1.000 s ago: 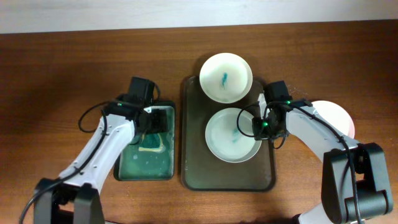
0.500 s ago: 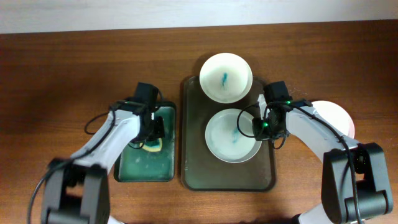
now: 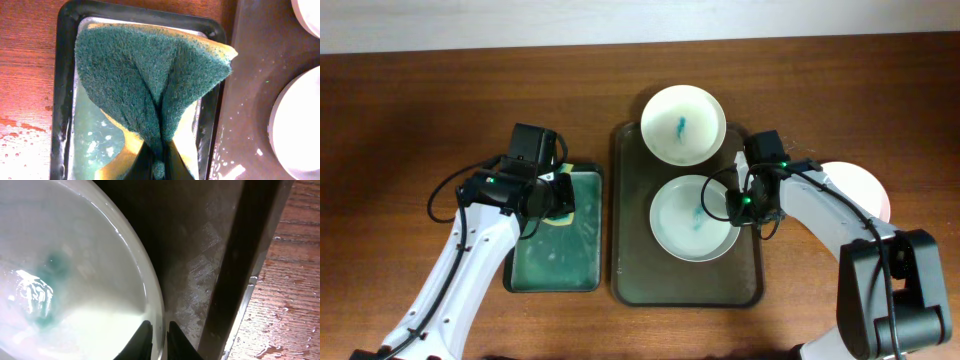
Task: Clean dirty plates on tray and stack at the side
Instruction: 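Grasp the sponge in the basin with the left gripper, then scrub the held plate with the sponge in the left gripper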
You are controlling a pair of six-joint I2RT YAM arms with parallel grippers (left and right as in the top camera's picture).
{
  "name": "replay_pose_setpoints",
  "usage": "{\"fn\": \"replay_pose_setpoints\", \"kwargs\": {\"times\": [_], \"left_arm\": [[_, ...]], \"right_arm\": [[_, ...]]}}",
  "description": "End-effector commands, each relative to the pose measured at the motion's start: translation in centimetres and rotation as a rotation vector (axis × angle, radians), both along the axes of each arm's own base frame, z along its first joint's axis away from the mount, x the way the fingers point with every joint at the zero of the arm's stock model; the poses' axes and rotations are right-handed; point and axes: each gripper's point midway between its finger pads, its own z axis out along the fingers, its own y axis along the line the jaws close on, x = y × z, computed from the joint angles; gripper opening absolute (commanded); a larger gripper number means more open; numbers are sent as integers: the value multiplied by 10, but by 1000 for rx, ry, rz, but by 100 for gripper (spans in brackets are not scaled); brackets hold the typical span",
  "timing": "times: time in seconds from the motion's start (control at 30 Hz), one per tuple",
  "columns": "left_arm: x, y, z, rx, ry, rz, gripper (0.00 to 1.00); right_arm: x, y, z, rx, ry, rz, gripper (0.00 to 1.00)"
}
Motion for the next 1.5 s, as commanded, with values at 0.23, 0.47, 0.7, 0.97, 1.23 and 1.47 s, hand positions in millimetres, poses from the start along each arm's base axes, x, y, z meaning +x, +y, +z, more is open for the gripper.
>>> {"fn": "replay_pose_setpoints", "kwargs": {"times": [0.23,0.47,0.7,0.97,1.23,1.47], "left_arm": [[17,-60,31,-214,-89,-231,0],[23,-211,-36,-377,83,-434,0],[-5,-284,-109,-509,217,-548,0],[3,-245,-155,-339,339,-304,0],[31,-160,-119,170,287,-196,0],[4,-271,-122,-297,339,-532,0]], "right_arm": [[4,8,5,40,-14,15,7],[4,8,5,45,-10,-9,7],[7,22,9,130,-14,-24,7],[7,22,9,136,-5,-70,4],[7,21,9,140,6,-128,4],[8,22,9,141,3,-126,4]]}}
